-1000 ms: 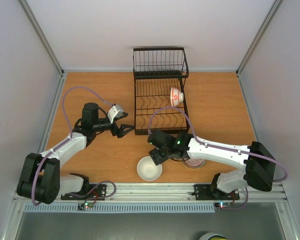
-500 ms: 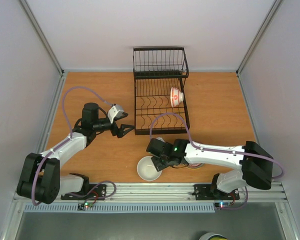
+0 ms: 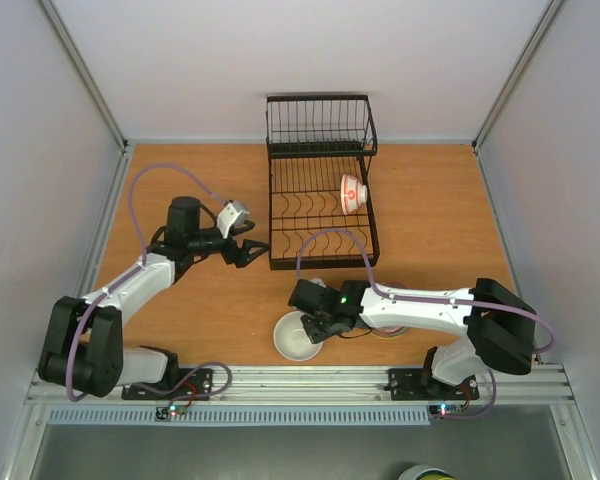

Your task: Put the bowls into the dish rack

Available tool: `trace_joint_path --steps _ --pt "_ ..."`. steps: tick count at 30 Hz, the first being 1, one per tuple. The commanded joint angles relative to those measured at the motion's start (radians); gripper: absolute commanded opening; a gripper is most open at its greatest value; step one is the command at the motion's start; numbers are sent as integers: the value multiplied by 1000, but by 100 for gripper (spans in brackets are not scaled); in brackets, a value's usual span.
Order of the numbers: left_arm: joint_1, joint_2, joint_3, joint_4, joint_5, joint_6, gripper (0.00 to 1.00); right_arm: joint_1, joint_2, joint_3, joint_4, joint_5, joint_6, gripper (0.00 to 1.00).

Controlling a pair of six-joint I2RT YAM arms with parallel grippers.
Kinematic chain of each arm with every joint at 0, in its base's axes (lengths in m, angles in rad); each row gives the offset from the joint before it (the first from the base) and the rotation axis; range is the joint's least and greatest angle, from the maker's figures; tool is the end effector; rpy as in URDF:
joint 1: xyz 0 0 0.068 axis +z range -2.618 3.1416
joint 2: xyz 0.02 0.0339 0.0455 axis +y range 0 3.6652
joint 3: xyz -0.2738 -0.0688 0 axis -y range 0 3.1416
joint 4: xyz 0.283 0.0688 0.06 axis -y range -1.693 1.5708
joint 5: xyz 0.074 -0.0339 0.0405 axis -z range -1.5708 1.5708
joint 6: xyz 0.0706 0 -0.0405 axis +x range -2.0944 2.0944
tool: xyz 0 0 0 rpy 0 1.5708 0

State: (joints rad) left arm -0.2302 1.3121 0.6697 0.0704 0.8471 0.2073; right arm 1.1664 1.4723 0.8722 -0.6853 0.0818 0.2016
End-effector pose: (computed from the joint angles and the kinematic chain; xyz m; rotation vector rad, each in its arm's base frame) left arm 0.2937 -0.1232 0.1913 0.9117 1.8406 -0.9116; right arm 0.1238 0.2746 0.1371 -1.3138 2.5453 0.1692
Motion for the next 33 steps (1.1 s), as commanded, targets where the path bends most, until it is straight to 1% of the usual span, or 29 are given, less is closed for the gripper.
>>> trace_joint_path --steps 1,4,6,9,15,20,26,30,33 --pt "-21 33 90 -170 -75 9 89 6 -39 36 -47 78 5 1" --pt "-54 66 158 -305 -178 71 87 6 -75 81 -88 171 -14 1" --pt "-77 78 198 -376 -211 96 86 0 -84 128 -132 251 -33 1" --pt "-106 74 227 -463 -209 133 85 -21 -69 206 -163 312 -73 1" --pt "-147 30 243 -585 -154 210 83 -60 -4 313 -155 340 -151 1" --pt "-152 -26 242 -628 -98 234 83 -84 28 360 -137 328 -185 1" --pt "-152 -91 221 -620 -95 232 83 -86 32 374 -133 294 -217 1" --pt "-162 -86 220 -628 -82 237 83 -86 50 396 -139 325 -233 1" --pt "-179 -57 227 -642 -105 249 81 -86 69 442 -147 351 -255 1"
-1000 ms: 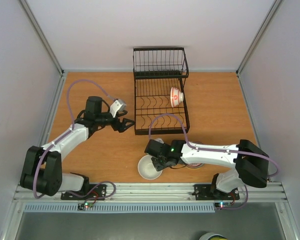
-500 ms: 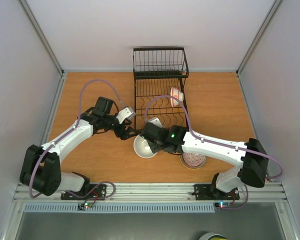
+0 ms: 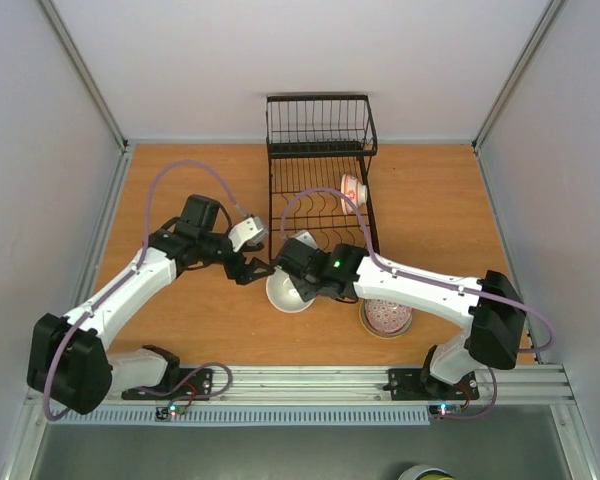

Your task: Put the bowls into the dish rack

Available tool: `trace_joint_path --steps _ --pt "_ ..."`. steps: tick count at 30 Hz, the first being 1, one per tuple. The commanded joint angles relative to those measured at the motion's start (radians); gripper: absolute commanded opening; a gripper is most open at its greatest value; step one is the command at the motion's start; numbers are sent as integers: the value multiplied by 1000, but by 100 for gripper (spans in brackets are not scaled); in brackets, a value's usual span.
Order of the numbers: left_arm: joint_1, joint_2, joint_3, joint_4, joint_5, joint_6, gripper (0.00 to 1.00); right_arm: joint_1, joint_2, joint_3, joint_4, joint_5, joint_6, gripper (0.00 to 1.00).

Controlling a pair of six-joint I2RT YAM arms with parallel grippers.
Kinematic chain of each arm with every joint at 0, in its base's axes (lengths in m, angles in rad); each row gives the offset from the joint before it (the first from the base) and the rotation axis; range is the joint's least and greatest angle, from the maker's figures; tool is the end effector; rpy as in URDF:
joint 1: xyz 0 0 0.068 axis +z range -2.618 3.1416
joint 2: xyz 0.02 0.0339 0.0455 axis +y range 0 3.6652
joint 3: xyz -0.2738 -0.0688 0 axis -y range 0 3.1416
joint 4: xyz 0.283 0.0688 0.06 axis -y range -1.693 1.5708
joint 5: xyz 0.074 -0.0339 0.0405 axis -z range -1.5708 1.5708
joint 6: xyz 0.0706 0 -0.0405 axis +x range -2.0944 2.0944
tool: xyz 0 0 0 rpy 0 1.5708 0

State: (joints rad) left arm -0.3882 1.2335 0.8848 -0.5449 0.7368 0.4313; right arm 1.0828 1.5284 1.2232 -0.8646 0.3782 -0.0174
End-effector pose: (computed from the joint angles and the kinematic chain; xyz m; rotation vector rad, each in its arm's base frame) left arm 0.2551 -0.1556 0.2331 1.2115 1.9989 -0.8763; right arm 0.1875 0.2977 0.2307 -1.2751 2.2731 -0.1606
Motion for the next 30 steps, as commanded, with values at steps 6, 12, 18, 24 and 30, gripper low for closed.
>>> trace_joint_path --steps 6,12,18,24,30 --pt "-53 97 45 -85 -1 44 75 -4 24 171 47 84 -94 1" --pt "-63 112 49 -82 -32 54 20 -4 27 179 66 74 -110 1" --pt "-64 102 25 -19 -72 34 0 -7 -6 133 95 54 -102 2" --pt "-56 22 -49 98 -38 29 0 -30 -171 -54 247 -117 -67 50" --pt "-34 -54 -119 206 59 3 0 -60 -312 -263 461 -365 15 94"
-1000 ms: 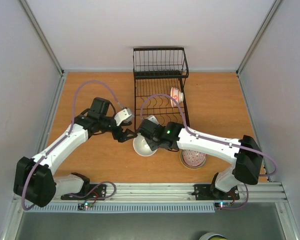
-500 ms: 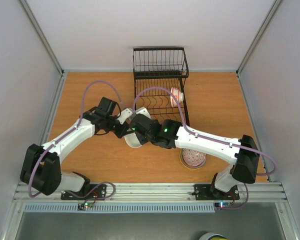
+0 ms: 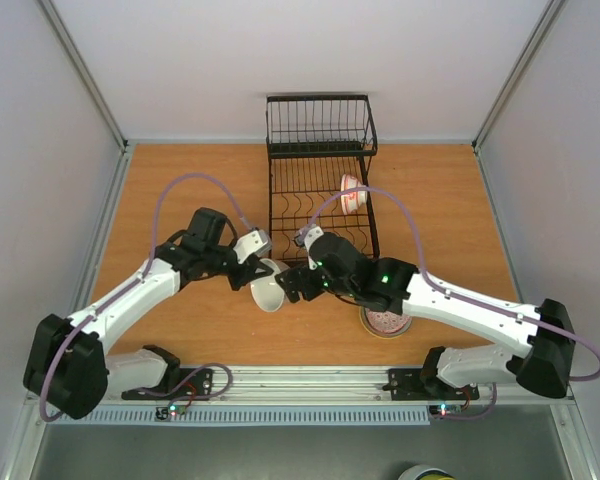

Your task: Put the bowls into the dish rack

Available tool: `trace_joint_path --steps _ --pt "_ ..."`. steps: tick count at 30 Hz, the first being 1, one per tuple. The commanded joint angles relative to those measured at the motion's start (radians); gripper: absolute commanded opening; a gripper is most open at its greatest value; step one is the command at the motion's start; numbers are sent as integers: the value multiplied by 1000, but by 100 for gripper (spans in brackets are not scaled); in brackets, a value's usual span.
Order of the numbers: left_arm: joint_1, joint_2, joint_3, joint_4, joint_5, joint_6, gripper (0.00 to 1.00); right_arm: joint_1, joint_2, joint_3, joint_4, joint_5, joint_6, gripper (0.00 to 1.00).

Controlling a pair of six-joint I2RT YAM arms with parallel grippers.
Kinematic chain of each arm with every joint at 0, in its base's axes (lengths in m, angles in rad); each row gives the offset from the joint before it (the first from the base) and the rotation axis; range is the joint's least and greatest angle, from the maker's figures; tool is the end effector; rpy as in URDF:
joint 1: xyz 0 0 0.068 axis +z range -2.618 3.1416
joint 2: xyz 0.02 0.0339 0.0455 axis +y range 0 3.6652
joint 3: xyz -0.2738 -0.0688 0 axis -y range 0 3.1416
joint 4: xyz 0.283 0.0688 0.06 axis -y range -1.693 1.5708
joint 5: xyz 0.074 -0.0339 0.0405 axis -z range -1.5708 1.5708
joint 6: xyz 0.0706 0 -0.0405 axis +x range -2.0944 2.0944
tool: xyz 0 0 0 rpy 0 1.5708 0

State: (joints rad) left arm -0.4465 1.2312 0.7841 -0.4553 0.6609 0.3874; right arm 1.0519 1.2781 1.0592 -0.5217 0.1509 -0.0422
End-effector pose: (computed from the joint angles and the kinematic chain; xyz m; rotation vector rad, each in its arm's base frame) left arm 0.2431 -0.1645 0.2016 1.2182 2.0532 -0.8372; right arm 0.1760 0.2869 0.2757 -1.1429 2.0253 0.3416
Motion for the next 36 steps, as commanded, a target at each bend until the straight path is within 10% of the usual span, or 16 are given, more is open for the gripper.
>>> trace_joint_path --steps 1,20,24,30,36 --pt "32 -48 -23 128 157 41 0 -30 -70 -123 152 -181 77 95" --pt "130 -52 -36 125 514 51 1 -30 -89 -331 569 -436 226 94" --pt "132 -43 -22 79 542 83 0 -30 -98 -355 621 -426 230 72" --pt "136 -46 -26 95 496 75 0 -30 -112 -352 598 -366 233 5" --pt "136 -52 -28 103 482 67 1 -30 -125 -326 568 -358 184 1"
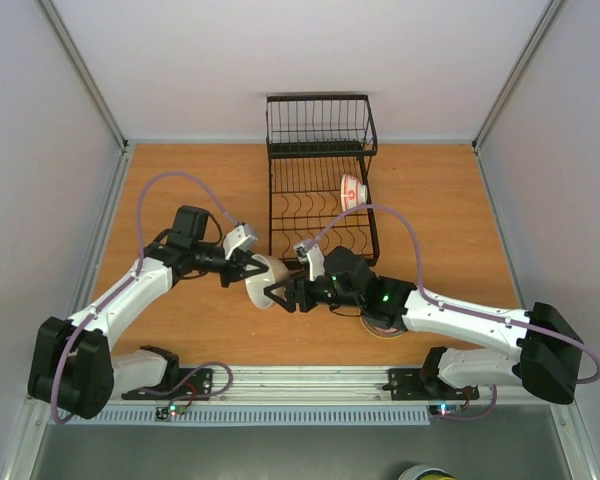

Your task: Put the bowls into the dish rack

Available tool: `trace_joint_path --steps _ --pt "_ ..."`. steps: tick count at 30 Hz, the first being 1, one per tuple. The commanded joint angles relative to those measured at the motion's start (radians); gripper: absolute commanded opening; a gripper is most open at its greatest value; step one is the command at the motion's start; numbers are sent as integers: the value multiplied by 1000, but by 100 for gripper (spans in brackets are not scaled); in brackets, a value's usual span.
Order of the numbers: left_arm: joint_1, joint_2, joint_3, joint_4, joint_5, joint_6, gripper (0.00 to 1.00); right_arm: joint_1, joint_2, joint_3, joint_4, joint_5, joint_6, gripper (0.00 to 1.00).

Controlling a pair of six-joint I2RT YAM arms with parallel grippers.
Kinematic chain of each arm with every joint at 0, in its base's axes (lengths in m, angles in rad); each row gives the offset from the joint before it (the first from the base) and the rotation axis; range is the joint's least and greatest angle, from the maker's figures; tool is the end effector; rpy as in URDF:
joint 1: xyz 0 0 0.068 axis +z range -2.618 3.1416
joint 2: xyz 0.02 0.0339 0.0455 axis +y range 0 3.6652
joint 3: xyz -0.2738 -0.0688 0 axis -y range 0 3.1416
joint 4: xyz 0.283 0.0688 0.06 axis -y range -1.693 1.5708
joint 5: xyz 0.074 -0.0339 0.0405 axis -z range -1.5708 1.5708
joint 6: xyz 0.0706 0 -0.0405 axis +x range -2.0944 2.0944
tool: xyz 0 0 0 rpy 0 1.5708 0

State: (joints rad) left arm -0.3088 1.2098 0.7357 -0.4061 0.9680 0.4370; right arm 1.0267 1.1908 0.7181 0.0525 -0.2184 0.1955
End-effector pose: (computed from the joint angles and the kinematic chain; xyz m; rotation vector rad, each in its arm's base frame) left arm 0.2444 -0.1390 0.2059 1.1790 1.8814 -1.0943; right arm 0.1568 0.2887 0.2340 -0.9935 1.8780 0.9788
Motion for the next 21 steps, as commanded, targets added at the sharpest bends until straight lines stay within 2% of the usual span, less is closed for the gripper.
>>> trace_joint_path --steps 1,2,3,4,5,8,10,13,17,21 --pt "-2 -32 16 67 162 9 3 -5 -37 28 -31 31 -65 1" --pt "-2 -33 13 85 146 -1 11 -5 -36 43 -59 53 -79 1" --pt "-3 -34 8 98 132 -19 28 -5 -36 56 -95 74 -93 1" --pt "-3 -36 4 110 119 -28 53 -5 -33 71 -124 96 -109 1" --pt "-2 -39 -2 133 100 -38 69 -6 -31 89 -151 116 -128 1" --pt "-2 -45 -24 206 48 -101 87 -21 -14 150 -245 195 -178 1" --pt "1 -48 -33 246 13 -131 93 -42 14 215 -318 284 -229 1" --pt "2 -51 -45 295 -75 -173 95 -71 89 319 -434 453 -262 1" --pt "2 -47 -55 353 -253 -219 95 -105 305 507 -546 692 -337 1" --pt "4 -48 -59 363 -290 -231 95 -146 511 720 -626 830 -394 1"
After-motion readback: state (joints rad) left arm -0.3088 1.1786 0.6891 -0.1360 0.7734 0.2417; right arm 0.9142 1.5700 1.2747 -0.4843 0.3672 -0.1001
